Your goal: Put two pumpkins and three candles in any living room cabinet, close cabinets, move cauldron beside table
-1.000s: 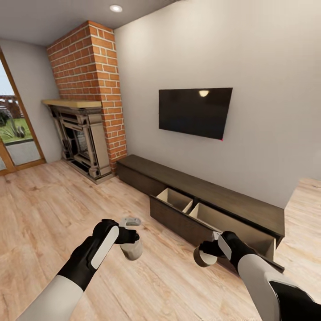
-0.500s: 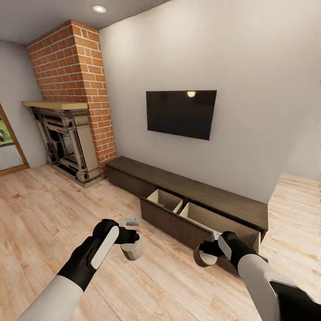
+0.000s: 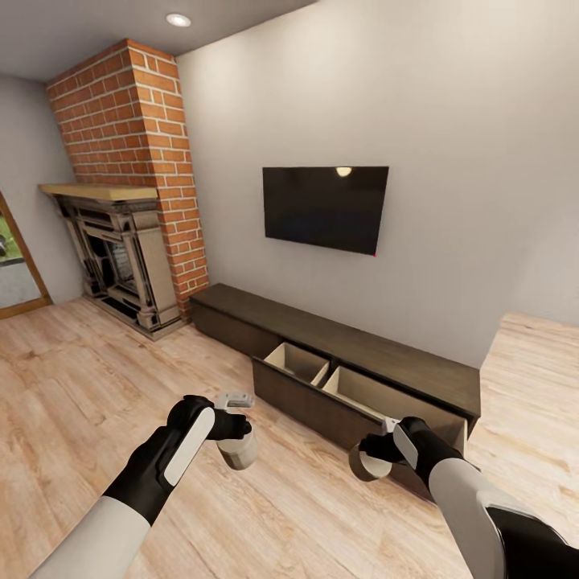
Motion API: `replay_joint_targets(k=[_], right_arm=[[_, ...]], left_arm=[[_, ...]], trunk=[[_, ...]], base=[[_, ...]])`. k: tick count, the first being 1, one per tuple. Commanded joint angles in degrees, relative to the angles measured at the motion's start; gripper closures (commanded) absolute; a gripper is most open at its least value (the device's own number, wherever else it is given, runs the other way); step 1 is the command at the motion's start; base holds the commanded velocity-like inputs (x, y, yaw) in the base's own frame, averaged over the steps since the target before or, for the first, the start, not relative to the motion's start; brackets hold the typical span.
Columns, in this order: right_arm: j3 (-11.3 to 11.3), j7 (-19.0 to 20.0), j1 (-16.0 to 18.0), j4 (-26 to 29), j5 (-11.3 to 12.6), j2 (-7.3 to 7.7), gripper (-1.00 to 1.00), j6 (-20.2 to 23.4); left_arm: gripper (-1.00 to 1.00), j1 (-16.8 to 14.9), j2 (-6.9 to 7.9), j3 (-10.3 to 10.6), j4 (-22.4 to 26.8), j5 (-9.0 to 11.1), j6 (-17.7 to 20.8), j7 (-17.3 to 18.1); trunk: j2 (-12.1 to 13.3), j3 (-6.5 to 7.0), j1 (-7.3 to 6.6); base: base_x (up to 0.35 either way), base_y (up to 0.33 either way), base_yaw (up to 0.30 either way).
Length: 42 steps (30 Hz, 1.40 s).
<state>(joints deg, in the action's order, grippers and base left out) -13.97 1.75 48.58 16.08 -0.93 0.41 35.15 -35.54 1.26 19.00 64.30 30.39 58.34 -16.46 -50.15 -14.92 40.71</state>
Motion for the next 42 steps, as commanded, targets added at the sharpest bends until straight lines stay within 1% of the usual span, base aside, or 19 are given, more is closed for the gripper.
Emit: replay_joint_targets(k=[1, 2, 4, 10, 16, 18, 20, 25, 31, 42], right_arm=[[-0.3, 0.2, 0.1, 0.1, -0.1, -0.03, 1.00, 0.3], [-0.3, 0.2, 0.1, 0.1, -0.1, -0.03, 1.00, 1.5], [-0.3, 0.2, 0.1, 0.1, -0.1, -0.01, 1.00, 2.2], [-0.4, 0.2, 0.1, 0.1, -0.1, 0.04, 1.00, 2.8], [-0.4, 0.3, 0.2, 0.2, 0.0, 0.09, 1.00, 2.8], [-0.4, 1.0, 0.2, 0.2, 0.0, 0.17, 1.00, 2.8], [-0.4, 2.3, 0.2, 0.4, 0.0, 0.45, 1.00, 2.9], [-0.4, 5.6, 0.1, 0.4, 0.0, 1.90, 1.00, 3.0], [-0.4, 6.3, 0.1, 0.4, 0.0, 2.33, 1.00, 3.0], [-0.4, 6.3, 0.1, 0.4, 0.0, 2.40, 1.00, 3.0]], left_arm=[[1.00, -0.1, 0.06, 0.2, 0.1, 0.6, 0.1, -0.6], [1.00, -0.1, 0.06, 0.2, 0.0, 0.6, 0.1, -0.6], [1.00, -0.1, 0.06, 0.2, 0.1, 0.6, 0.1, -0.6], [1.00, 0.0, 0.07, 0.2, 0.2, 0.6, 0.1, -0.5], [1.00, -0.1, 0.06, 0.2, 0.1, 0.6, 0.1, -0.5], [1.00, -0.1, 0.06, 0.2, 0.1, 0.6, 0.1, -0.5], [1.00, -0.1, 0.06, 0.2, 0.1, 0.6, 0.1, -0.5], [1.00, -0.1, 0.06, 0.2, 0.1, 0.6, 0.2, -0.5], [1.00, 0.0, 0.06, 0.2, 0.3, 0.6, 0.2, -0.6], [1.00, 0.0, 0.06, 0.1, 0.7, 0.6, 0.2, -0.5]], trunk=[[0.4, 0.10, -0.22], [0.4, 0.10, -0.22], [0.4, 0.10, -0.22], [0.4, 0.09, -0.22], [0.4, 0.08, -0.22], [0.4, 0.08, -0.22], [0.4, 0.08, -0.22], [0.4, 0.08, -0.22], [0.4, 0.08, -0.22], [0.4, 0.08, -0.22]], base=[[0.000, 0.000, 0.000], [0.000, 0.000, 0.000], [0.000, 0.000, 0.000], [0.034, 0.000, 0.000], [0.265, 0.000, -0.004], [0.320, 0.000, -0.104], [0.328, 0.000, -0.194], [0.219, 0.000, -0.260], [0.034, 0.000, -0.287], [0.002, 0.000, -0.291]])
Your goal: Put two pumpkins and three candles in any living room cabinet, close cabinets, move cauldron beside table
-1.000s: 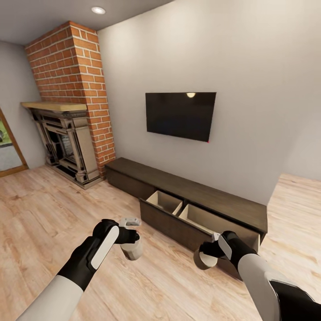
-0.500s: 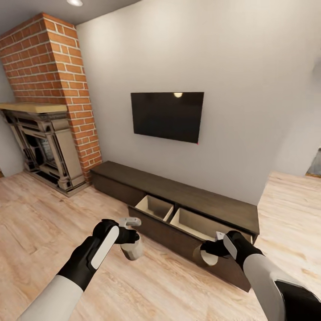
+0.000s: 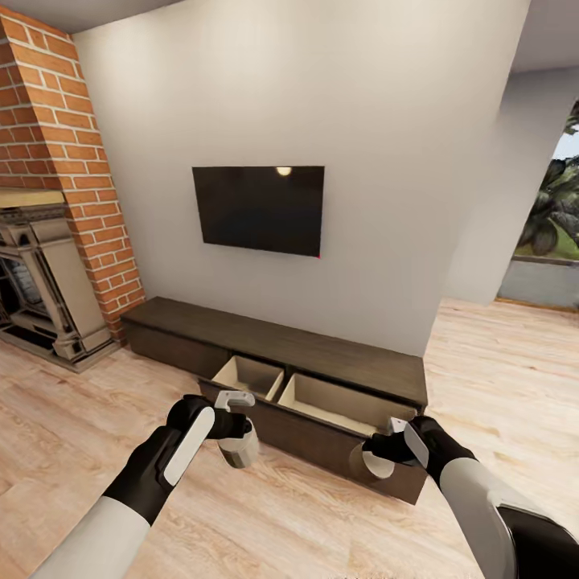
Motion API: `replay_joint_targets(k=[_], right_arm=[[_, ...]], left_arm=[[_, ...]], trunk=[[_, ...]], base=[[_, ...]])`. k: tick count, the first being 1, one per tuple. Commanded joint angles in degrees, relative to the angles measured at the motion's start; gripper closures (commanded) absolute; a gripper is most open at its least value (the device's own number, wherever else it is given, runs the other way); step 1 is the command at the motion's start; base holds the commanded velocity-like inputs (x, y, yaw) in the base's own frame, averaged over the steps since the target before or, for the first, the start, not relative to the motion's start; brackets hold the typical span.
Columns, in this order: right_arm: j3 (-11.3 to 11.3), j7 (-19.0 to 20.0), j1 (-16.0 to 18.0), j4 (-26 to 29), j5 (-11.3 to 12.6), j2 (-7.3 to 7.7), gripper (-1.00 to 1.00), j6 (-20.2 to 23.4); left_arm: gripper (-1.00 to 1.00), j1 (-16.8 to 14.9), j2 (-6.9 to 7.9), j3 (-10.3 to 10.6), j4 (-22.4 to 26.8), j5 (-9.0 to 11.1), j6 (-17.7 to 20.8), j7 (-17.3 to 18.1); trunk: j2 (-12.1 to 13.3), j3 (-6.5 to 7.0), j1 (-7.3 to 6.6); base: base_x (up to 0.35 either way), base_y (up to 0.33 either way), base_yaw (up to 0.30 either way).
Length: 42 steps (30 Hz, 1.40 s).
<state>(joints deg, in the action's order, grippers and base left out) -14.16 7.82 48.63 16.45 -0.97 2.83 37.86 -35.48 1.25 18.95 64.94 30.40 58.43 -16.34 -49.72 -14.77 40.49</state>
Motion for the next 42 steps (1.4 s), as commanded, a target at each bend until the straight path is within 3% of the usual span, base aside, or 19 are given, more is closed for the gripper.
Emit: replay_joint_targets(k=[1, 12, 21, 28, 42], right_arm=[[-0.2, 0.2, 0.1, 0.1, 0.0, -0.01, 1.00, 0.3], [-0.2, 0.2, 0.0, 0.1, 0.0, 0.37, 1.00, 0.3], [-0.2, 0.3, 0.0, 0.1, 0.0, 0.42, 1.00, 0.3], [-0.2, 0.3, 0.0, 0.1, 0.0, 0.43, 1.00, 0.3], [-0.2, 0.2, 0.0, 0.1, 0.0, 0.43, 1.00, 0.3]], left_arm=[[1.00, -0.1, 0.06, 0.1, 0.1, 0.6, 0.1, -0.5], [1.00, -0.1, 0.09, 0.1, -0.1, 0.6, 0.3, -0.3], [1.00, -0.1, 0.15, 0.1, -0.3, 0.5, 0.7, -0.2], [1.00, -0.1, 0.15, 0.2, -0.2, 0.6, 0.8, -0.1], [1.00, -0.1, 0.15, 0.2, -0.4, 0.5, 1.0, -0.1]], trunk=[[-0.1, -0.08, 0.01], [-0.1, -0.08, 0.01], [3.5, 1.54, -1.97], [3.5, 1.54, -1.97], [3.5, 1.54, -1.97]], base=[[0.000, 0.000, -0.291], [0.000, 0.000, -0.291], [0.000, 0.000, -0.291], [0.013, 0.004, -0.291], [0.241, 0.178, -0.285]])
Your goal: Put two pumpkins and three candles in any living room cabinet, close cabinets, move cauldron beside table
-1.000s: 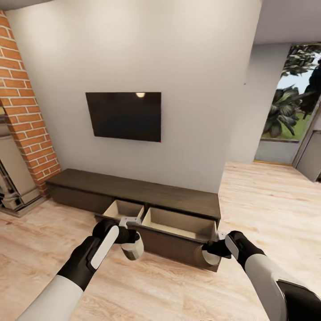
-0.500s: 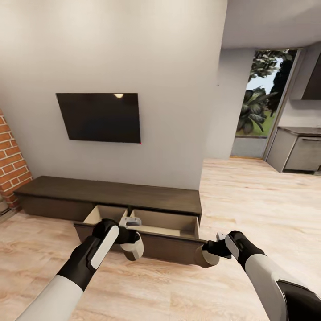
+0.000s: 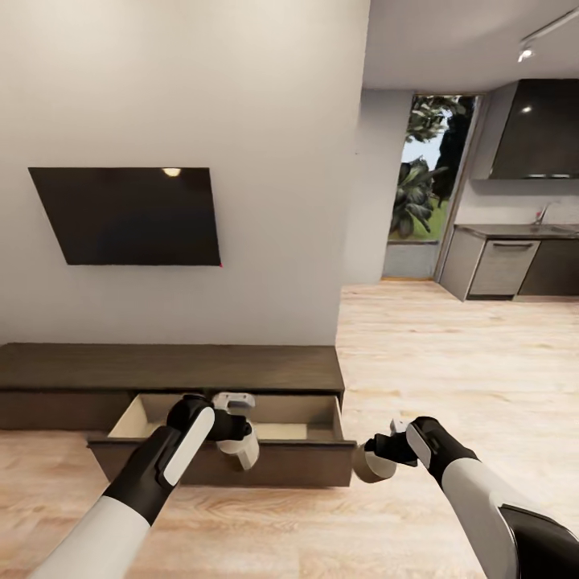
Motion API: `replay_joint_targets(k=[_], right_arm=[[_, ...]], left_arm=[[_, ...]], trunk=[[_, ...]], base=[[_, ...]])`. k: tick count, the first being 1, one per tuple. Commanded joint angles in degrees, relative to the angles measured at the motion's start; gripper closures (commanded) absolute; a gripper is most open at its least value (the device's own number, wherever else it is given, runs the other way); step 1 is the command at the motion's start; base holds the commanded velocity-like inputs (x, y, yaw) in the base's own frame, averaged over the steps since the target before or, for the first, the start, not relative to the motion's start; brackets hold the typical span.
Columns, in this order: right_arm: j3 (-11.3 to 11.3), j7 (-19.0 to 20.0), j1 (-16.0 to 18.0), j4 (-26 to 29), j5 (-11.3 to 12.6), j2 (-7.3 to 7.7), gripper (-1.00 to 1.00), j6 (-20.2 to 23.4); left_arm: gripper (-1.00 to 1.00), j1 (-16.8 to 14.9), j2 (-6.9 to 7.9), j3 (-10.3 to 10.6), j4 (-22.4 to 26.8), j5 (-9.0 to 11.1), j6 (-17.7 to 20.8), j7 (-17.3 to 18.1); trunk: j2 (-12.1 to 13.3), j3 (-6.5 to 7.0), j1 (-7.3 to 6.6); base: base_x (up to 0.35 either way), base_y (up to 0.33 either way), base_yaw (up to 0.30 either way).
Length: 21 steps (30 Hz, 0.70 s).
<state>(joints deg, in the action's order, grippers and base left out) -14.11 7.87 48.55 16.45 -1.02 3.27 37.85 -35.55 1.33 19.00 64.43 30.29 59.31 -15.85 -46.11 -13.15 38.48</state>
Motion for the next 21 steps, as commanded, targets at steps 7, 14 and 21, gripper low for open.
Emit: replay_joint_targets(k=[7, 14, 21], right_arm=[[-0.2, 0.2, 0.1, 0.1, 0.1, -0.09, 1.00, 0.1], [-0.2, 0.1, 0.1, 0.2, 0.0, -0.42, 1.00, -0.1], [0.1, -0.9, 0.1, 0.2, -0.1, -1.15, 1.00, 0.1]], left_arm=[[1.00, -0.1, 0.07, 0.2, 0.1, 0.6, 0.0, -0.6], [1.00, -0.1, 0.07, 0.2, 0.0, 0.6, 0.0, -0.6], [1.00, -0.1, -0.03, 0.2, 0.0, 0.4, -0.3, -1.8]], trunk=[[-0.1, -0.08, 0.04], [-0.1, -0.08, 0.04], [-0.1, -0.08, 0.04]], base=[[0.273, 0.149, -0.069], [0.258, 0.018, -0.006], [0.194, -0.088, 0.000]])
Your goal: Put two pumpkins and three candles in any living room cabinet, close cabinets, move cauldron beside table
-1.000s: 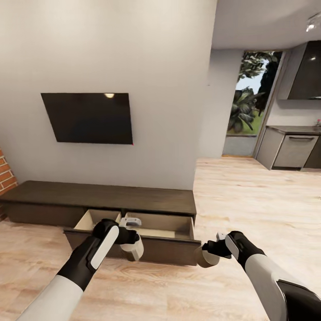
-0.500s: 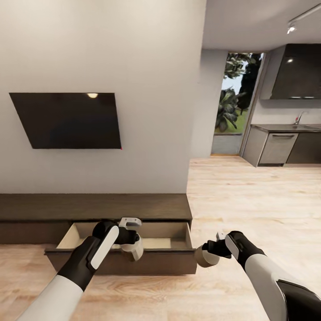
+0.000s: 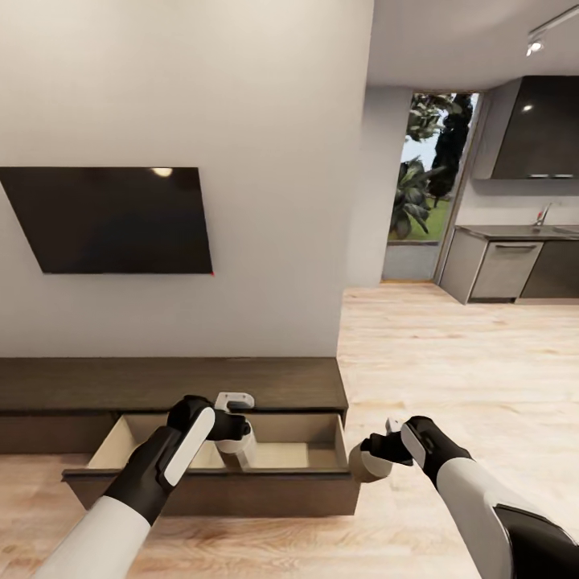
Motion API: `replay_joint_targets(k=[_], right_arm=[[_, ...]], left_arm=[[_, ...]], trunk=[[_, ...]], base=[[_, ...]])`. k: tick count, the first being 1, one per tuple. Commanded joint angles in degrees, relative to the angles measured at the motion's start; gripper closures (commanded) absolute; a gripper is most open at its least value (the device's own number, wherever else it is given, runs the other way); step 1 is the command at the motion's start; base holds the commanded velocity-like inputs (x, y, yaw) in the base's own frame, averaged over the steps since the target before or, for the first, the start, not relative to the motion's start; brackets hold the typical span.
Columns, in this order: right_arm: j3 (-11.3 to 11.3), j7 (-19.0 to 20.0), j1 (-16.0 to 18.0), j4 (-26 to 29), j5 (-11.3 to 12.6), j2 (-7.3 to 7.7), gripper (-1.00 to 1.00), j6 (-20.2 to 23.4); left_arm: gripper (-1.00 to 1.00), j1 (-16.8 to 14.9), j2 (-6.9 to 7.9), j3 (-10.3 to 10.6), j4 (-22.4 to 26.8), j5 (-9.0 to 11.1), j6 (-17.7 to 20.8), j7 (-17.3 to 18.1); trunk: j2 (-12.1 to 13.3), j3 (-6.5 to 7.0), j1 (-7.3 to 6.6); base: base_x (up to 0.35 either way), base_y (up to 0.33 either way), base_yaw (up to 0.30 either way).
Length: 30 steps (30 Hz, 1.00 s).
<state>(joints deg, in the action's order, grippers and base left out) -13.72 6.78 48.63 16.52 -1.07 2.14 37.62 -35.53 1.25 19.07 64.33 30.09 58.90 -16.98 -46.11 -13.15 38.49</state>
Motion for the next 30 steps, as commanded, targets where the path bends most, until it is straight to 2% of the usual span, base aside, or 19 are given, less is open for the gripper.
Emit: replay_joint_targets(k=[1, 4, 6, 7, 8, 11, 13, 15, 19, 24, 28, 30], right_arm=[[-0.2, -0.1, 0.1, 0.1, -0.1, -0.24, 1.00, 0.3], [-0.1, -5.2, 0.2, 0.1, 0.0, -2.02, 1.00, 0.3], [-0.1, -11.7, 0.3, 0.2, 0.1, -4.77, 1.00, 0.4], [-0.1, -13.0, 0.4, 0.2, 0.1, -5.60, 1.00, 0.4], [-0.1, -15.2, 0.7, 0.2, 0.1, -7.06, 1.00, 0.4], [-0.1, -18.1, 1.7, 0.1, 0.1, -9.00, 1.00, 0.5], [-0.2, -18.8, 2.0, 0.0, 0.2, -9.44, 1.00, 0.5], [-0.2, -19.2, 2.2, -0.1, 0.2, -9.73, 1.00, 0.5], [-0.2, -19.3, 2.3, -0.2, 0.2, -9.98, 1.00, 0.5], [-0.2, -19.4, 2.3, -0.4, 0.2, -10.69, 1.00, 0.5], [-0.2, -19.6, 2.4, -0.6, 0.2, -12.00, 1.00, 0.6], [-0.1, -21.1, 2.5, -0.7, 0.2, -12.14, 1.00, 0.6]], left_arm=[[1.00, -0.1, 0.02, 0.1, 0.0, 0.6, 0.0, -1.6], [1.00, -0.1, 0.00, 0.1, 0.0, 0.7, -0.2, -5.2], [1.00, -0.1, -0.01, 0.0, 0.0, 0.7, -0.4, -6.7], [1.00, -0.1, -0.03, 0.0, 0.0, 0.7, -0.4, -7.0], [1.00, -0.1, -0.06, 0.0, 0.0, 0.7, -0.4, -7.3], [1.00, -0.2, -0.21, 0.1, -1.1, 0.7, -1.4, -7.7], [1.00, -0.3, -0.48, 0.1, -3.1, 0.7, -2.7, -7.8], [1.00, -0.4, -1.42, 0.2, -5.6, 0.7, -3.9, -7.8], [1.00, -0.3, -2.21, 0.5, -6.8, 0.8, -4.5, -7.9], [1.00, -0.3, -2.42, 0.5, -7.2, 0.9, -4.6, -7.9], [1.00, -0.3, -2.49, 0.5, -7.4, 0.9, -4.7, -7.9], [1.00, -0.3, -2.52, 0.5, -7.4, 0.9, -4.7, -7.9]], trunk=[[-0.1, -0.08, 0.03], [-0.1, -0.08, 0.03], [-0.1, -0.08, 0.03], [-0.1, -0.08, 0.03], [-0.1, -0.08, 0.03], [-0.1, -0.08, 0.03], [-0.1, -0.08, 0.03], [-0.1, -0.08, 0.03], [-0.1, -0.08, 0.03], [-0.1, -0.08, 0.03], [-0.1, -0.08, 0.03], [-0.1, -0.08, 0.03]], base=[[0.179, -0.128, 0.000], [0.178, -0.125, 0.000], [0.179, -0.118, 0.000], [0.184, -0.116, 0.000], [0.191, -0.115, 0.000], [0.204, -0.115, 0.000], [0.233, -0.114, 0.000], [0.237, -0.110, 0.000], [0.128, -0.061, 0.000], [0.028, -0.013, 0.000], [0.006, -0.003, 0.000], [0.002, -0.001, 0.000]])
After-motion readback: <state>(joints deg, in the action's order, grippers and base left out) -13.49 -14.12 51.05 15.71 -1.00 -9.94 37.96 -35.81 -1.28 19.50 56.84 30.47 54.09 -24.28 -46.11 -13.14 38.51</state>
